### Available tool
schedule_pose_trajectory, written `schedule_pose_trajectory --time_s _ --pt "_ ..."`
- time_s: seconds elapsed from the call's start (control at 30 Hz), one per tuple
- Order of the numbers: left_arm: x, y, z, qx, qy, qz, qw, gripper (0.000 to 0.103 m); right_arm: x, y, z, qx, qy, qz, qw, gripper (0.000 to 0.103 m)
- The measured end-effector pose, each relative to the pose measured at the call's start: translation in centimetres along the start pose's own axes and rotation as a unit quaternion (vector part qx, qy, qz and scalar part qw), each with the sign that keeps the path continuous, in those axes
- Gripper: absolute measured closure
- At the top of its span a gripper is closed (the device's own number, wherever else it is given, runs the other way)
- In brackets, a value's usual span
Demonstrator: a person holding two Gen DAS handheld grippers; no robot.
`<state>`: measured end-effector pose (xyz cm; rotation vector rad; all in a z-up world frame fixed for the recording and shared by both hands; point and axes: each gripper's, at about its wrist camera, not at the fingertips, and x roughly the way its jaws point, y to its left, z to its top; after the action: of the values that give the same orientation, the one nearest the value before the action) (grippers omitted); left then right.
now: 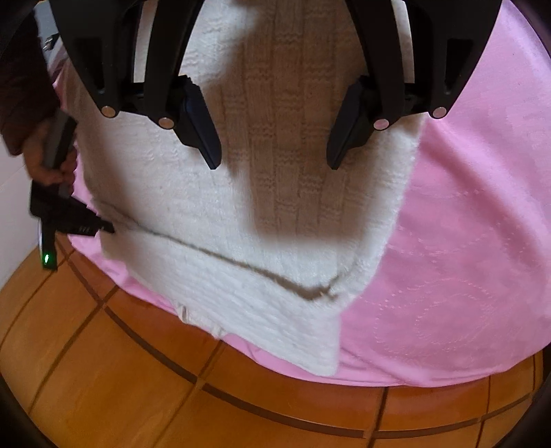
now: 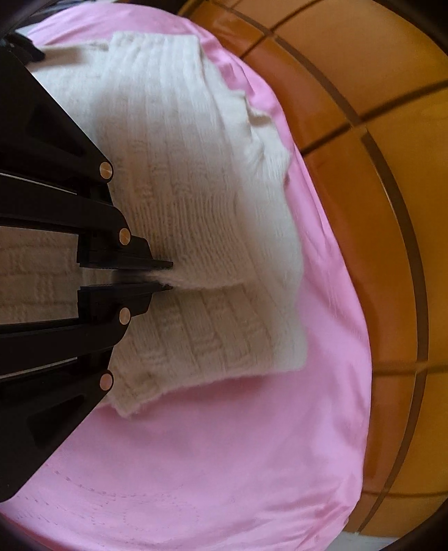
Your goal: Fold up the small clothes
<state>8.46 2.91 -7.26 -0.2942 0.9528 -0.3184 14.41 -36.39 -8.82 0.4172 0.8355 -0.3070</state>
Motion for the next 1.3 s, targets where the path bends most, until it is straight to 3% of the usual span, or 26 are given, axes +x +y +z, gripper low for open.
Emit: schedule_pose_trajectory --time_s 0.13,0.17,0.2,0.27,0.4,0.47,0.6,0.67,0.77,0.83,0.93,1.03,1.1,1.2,1.3 --pt "-1.8 0.4 1.5 -0.007 -0.028 -0.007 0.9995 0.04 -0.7 -0.1 0.0 -0.009 -0.005 0.0 1.0 0.098" --pt "-2.0 0.5 1.8 -0.004 -0.035 -0.002 0.9994 0.04 -1.3 -0.2 0.0 -0.008 -0.013 0.001 1.0 0.094" --pt "-2.2 0.7 2.2 -0.003 -0.041 0.001 0.9992 0.04 -1.9 -0.3 0.0 -0.009 -0.018 0.001 1.0 0.088" --pt "-2.2 1.2 3.0 -0.013 -0.042 -0.007 0.999 0.041 -3.7 0.0 -0.1 -0.025 -0.048 -0.003 0.999 0.063" --pt "-0.5 1.9 4.2 -0.049 -0.027 -0.047 0.9973 0.041 -5.6 1.9 -0.2 -0.058 -0.067 0.032 0.996 0.061" --pt "0.7 1.8 4.9 -0.061 -0.022 -0.065 0.9958 0.04 -5.5 3.5 -0.3 -0.079 -0.066 0.042 0.994 0.05" --pt "3.7 1.3 7.2 -0.081 -0.019 -0.081 0.9933 0.038 -3.7 5.1 -0.5 -0.098 -0.051 0.037 0.993 0.049" --pt "4.6 1.5 8.4 -0.093 -0.028 -0.076 0.9924 0.036 -2.7 5.3 -0.6 -0.098 -0.043 0.03 0.994 0.049" --pt "4.6 3.1 9.8 -0.124 -0.065 -0.03 0.9897 0.037 -1.2 4.5 -0.9 -0.096 -0.034 0.007 0.995 0.049" --pt "5.2 4.6 9.7 -0.154 -0.047 0.008 0.987 0.04 0.0 3.3 -1.3 -0.08 -0.024 0.012 0.996 0.049" --pt "4.9 6.2 8.2 -0.171 -0.025 0.041 0.9841 0.044 0.2 2.8 -2.1 -0.088 -0.045 0.022 0.995 0.048" --pt "2.3 4.9 7.7 -0.139 -0.066 0.07 0.9855 0.044 0.3 3.2 -2.4 -0.097 -0.052 0.014 0.994 0.044" --pt "1.5 2.9 8.4 -0.098 -0.084 0.068 0.9893 0.044 0.4 3.4 -2.6 -0.098 -0.057 0.011 0.993 0.043" --pt "2.4 -0.8 10.1 -0.034 -0.088 0.048 0.9944 0.044 0.3 3.5 -2.7 -0.1 -0.062 0.008 0.993 0.043" --pt "5.3 -3.9 12.0 0.022 -0.079 0.052 0.9953 0.044 0.3 3.4 -2.7 -0.098 -0.062 0.012 0.993 0.043"
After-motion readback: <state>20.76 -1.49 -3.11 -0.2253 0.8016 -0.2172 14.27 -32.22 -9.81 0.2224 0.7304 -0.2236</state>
